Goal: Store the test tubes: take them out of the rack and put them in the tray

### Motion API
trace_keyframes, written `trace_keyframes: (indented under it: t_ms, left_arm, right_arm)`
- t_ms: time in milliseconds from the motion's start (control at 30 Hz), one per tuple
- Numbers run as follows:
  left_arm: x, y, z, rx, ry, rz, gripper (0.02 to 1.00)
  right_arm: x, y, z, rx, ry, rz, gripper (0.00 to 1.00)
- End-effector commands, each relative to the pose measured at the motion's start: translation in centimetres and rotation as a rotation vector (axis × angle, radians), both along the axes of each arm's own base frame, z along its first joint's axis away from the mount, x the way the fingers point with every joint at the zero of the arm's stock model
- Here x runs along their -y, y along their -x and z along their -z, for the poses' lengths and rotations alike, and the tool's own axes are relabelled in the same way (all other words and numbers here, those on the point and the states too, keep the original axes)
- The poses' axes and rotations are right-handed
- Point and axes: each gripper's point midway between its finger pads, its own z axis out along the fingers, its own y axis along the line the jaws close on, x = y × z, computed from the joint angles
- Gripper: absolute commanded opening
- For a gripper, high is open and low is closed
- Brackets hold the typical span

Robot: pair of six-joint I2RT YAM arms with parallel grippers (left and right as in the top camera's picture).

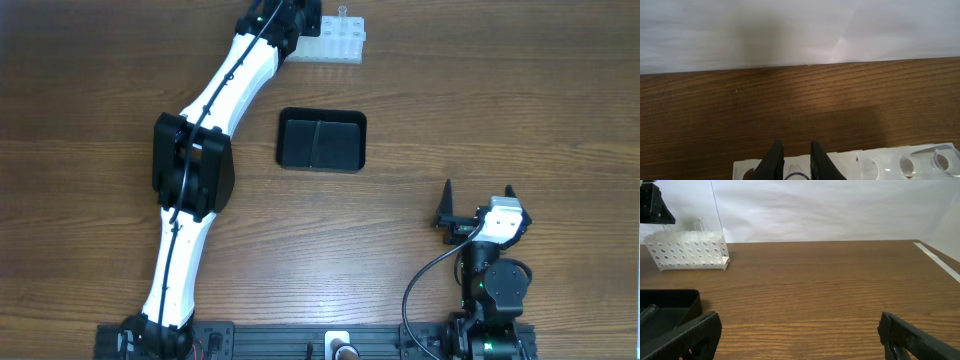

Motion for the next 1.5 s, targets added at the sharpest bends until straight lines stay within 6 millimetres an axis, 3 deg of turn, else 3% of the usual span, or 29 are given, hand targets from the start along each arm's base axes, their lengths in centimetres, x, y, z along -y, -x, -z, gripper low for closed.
trace_keyframes:
  t_ms: [33,667,1500]
  left_arm:
    - [0.5,-0.1,0.4,0.001,-0.001,0.014,0.04]
    - [0.3,0.2,-1.0,-0.01,-0.006,0.014,0.04]
    - [0.2,0.9,-9.3,0.111,0.041,0.017,0.04]
  right_arm:
    - [-0.3,0.0,0.2,0.001,0.0,-0.015,0.993]
    - [-0.3,0.0,0.2,0.001,0.0,-0.015,0.991]
    - [-0.3,0.0,0.2,0.002,-0.001,-0.015,0.993]
